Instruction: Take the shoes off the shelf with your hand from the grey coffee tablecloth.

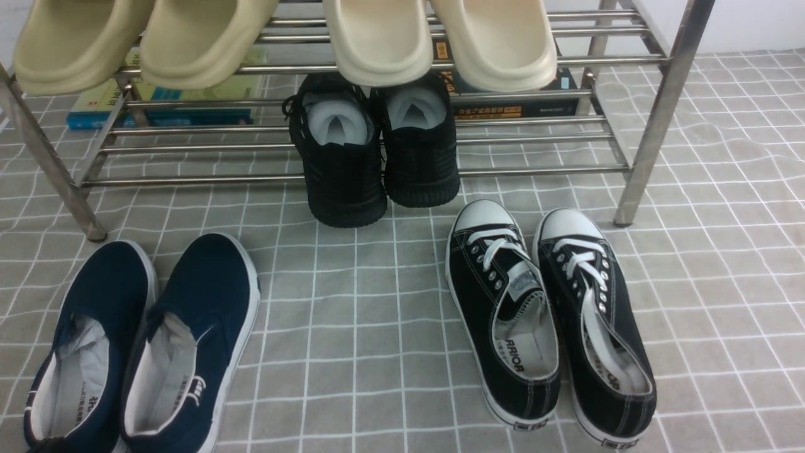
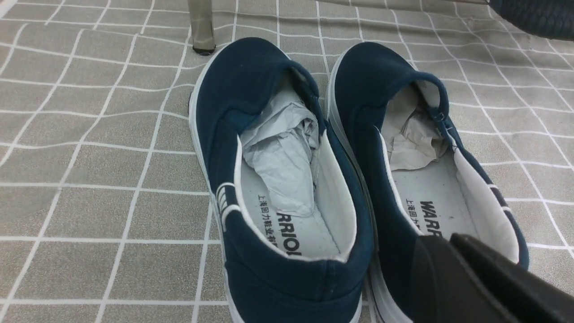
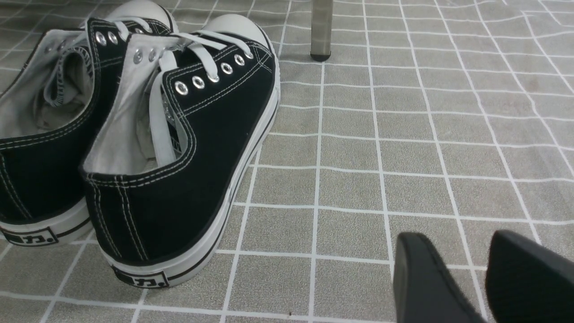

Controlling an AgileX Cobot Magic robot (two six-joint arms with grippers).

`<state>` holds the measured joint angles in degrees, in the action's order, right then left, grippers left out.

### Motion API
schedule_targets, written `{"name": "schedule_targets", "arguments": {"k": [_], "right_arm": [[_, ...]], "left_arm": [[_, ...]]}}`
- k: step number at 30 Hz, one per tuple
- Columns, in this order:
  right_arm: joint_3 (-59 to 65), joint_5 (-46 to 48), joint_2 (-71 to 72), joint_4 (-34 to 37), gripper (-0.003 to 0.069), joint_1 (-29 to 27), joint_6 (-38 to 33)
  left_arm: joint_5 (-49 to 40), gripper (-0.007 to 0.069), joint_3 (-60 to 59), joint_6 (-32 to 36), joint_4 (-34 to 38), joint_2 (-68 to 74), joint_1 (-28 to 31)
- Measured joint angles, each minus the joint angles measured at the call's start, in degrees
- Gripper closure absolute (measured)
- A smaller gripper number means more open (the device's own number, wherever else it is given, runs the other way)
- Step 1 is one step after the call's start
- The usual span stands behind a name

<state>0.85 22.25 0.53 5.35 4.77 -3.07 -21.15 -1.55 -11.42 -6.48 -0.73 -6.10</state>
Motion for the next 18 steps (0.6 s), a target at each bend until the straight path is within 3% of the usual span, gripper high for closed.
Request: {"name": "schedule_targets", "arguments": {"k": [18], "right_arm": [[0.00,0.00,0.00,0.00,0.0420,0.00,0.00]], "left_arm": [[-0.05,0.0557,0.00,0.00,-0.06,0.00,0.00]]}}
